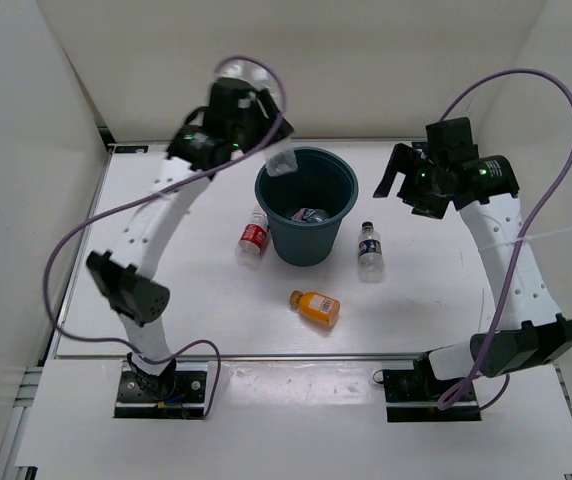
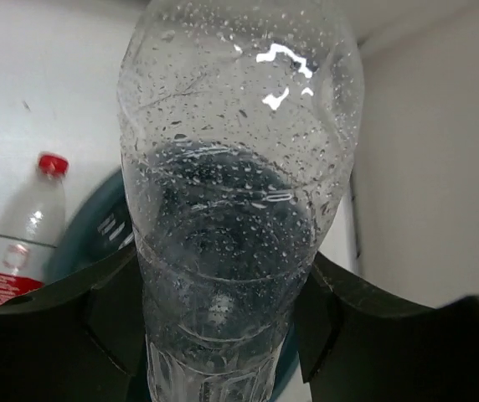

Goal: Put the plastic bottles in the bin

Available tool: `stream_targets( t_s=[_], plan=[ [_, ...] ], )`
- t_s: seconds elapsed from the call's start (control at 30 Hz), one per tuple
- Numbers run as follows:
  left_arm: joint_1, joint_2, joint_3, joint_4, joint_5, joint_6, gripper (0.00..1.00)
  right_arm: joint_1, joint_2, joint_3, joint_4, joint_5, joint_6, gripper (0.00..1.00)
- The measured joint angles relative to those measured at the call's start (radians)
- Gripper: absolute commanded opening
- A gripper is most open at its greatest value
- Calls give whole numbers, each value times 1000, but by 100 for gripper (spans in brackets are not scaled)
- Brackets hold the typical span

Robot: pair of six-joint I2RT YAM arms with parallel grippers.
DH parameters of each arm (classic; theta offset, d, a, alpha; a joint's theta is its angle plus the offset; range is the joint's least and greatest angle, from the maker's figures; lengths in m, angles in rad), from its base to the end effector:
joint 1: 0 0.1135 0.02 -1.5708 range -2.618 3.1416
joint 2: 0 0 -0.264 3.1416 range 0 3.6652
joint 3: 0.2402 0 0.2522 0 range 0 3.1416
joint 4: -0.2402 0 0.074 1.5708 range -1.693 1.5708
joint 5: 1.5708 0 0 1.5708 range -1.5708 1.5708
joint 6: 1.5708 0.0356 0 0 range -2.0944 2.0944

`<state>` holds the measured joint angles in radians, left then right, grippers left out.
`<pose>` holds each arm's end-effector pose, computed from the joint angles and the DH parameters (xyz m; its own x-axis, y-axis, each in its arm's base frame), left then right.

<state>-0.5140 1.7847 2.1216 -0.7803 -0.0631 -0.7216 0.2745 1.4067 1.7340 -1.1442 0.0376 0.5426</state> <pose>0.3375 -0.1880 0.4621 -0.5718 -0.4342 -0.6960 0.0844 0.8128 -0.5764 0.2550 0.0704 0.4296 -0.7280 0.3311 -0.6003 0.1516 0.9317 0.3300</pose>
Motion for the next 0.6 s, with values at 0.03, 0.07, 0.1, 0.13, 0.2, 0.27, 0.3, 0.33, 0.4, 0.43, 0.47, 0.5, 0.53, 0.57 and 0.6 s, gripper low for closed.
stream_targets(
  t_s=[0.03,0.07,0.1,0.13,0.2,0.27,0.3,0.33,0.4,0.43,0.47,0.5,0.53,0.57,0.6],
  plan=[
    [-29,46,5,-10,1,11,44,-17,-13,-18,10,-10,0,100],
    [-54,85,10,-21,1,21,46,-32,-24,-32,16,-17,0,100],
    [-78,126,20,-38,-1,32,49,-47,-36,-46,21,-23,0,100],
    [-100,165,33,-58,-5,42,53,-62,-46,-60,26,-28,0,100],
    [-137,213,45,-95,-21,54,100,-83,-61,-90,40,-30,3,100],
    [-160,220,46,-129,-49,62,100,-95,-60,-122,51,-26,21,100],
    [-166,213,47,-138,-66,60,100,-100,-52,-141,55,-24,33,100],
    [-169,198,47,-135,-80,59,100,-104,-41,-156,57,-23,43,100],
    [-167,148,44,-119,-104,61,100,-118,2,-201,74,-19,62,100],
    [-164,118,40,-105,-114,64,100,-122,28,-217,80,-18,64,100],
    [-163,82,39,-92,-121,67,100,-125,66,-231,86,-14,65,100],
    [-159,43,38,-79,-130,71,100,-128,105,-239,93,-1,66,100],
    [-156,6,37,-66,-137,76,100,-128,148,-247,102,13,66,100],
    [-151,-37,33,-48,-141,81,100,-126,187,-259,114,24,64,100],
    [-143,-80,23,-34,-144,87,100,-121,224,-274,126,36,61,100]
  ],
)
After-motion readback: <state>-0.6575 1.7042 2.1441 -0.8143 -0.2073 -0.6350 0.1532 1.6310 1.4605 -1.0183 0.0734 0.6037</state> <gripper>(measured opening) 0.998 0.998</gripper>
